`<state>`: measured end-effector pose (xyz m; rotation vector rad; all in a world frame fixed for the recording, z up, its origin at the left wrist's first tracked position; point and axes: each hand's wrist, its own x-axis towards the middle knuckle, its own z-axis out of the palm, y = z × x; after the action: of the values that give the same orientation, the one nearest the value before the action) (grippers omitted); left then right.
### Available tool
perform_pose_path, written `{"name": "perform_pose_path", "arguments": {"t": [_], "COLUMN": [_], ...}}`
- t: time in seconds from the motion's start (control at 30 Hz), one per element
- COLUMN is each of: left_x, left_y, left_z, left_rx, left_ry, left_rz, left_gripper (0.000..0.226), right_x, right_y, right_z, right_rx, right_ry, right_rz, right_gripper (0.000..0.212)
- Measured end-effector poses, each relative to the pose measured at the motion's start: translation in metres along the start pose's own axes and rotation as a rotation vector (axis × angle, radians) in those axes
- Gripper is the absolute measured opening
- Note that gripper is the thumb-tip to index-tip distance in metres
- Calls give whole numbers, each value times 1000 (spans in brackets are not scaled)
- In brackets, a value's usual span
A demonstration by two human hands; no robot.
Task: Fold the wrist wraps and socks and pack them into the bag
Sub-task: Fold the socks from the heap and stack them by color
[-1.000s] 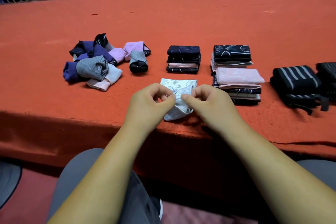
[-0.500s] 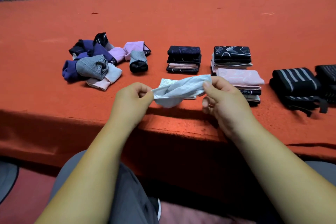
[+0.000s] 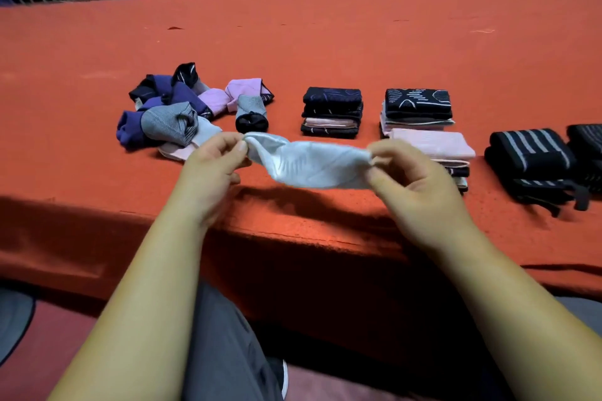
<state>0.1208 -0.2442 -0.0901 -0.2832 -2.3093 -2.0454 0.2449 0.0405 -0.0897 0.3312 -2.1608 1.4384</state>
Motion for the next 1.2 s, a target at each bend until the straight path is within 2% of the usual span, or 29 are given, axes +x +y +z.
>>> {"name": "perform_pose_path", "arguments": {"t": [0.1, 0.2, 0.27, 0.33, 0.43, 0.47, 0.6, 0.77, 0.87, 0.93, 1.0, 1.13, 1.2], "left_x": [-5, -14, -19, -24, -26, -26, -17, -14, -11, -9, -8, -4, -8], "left_y": [1, 5, 7, 11, 11, 8, 2, 4, 0, -5, -4, 2, 11], "left_z": [-2, 0, 0, 0, 7, 10, 11, 4, 4, 1, -1, -10, -8], "left_rx": [143, 261, 279, 441, 750, 839, 935, 959, 990, 938, 757, 140, -136], "left_ry": [-90, -123, -151, -148, -103, -87, 13, -147, -109, -45, 37, 331, 318], "left_rz": [19, -45, 10, 189, 390, 401, 323, 376, 404, 408, 351, 72, 39], "left_gripper": [13, 22, 33, 34, 21, 24, 34, 32, 15, 8, 6, 17, 23], "right_x": [-6, -11, -13, -11, -6, -5, -6, -6, -9, -9, -8, -5, -3], "right_y": [-1, -3, -2, 0, 5, 6, 12, 12, 12, 11, 10, 1, -4], "right_z": [-1, -1, 2, 8, 17, 18, 23, 21, 21, 20, 16, -1, -8], "right_rx": [-260, -301, -217, -177, -262, -319, -517, -453, -407, -370, -361, -247, -166], "right_ry": [-330, -564, -556, -446, -269, -274, -442, -469, -396, -319, -262, -293, -396], "right_rz": [-201, -123, -28, -8, 1, 24, 166, 160, 139, 137, 144, 222, 246], "right_gripper": [17, 9, 21, 27, 10, 4, 21, 17, 8, 4, 6, 8, 8]}}
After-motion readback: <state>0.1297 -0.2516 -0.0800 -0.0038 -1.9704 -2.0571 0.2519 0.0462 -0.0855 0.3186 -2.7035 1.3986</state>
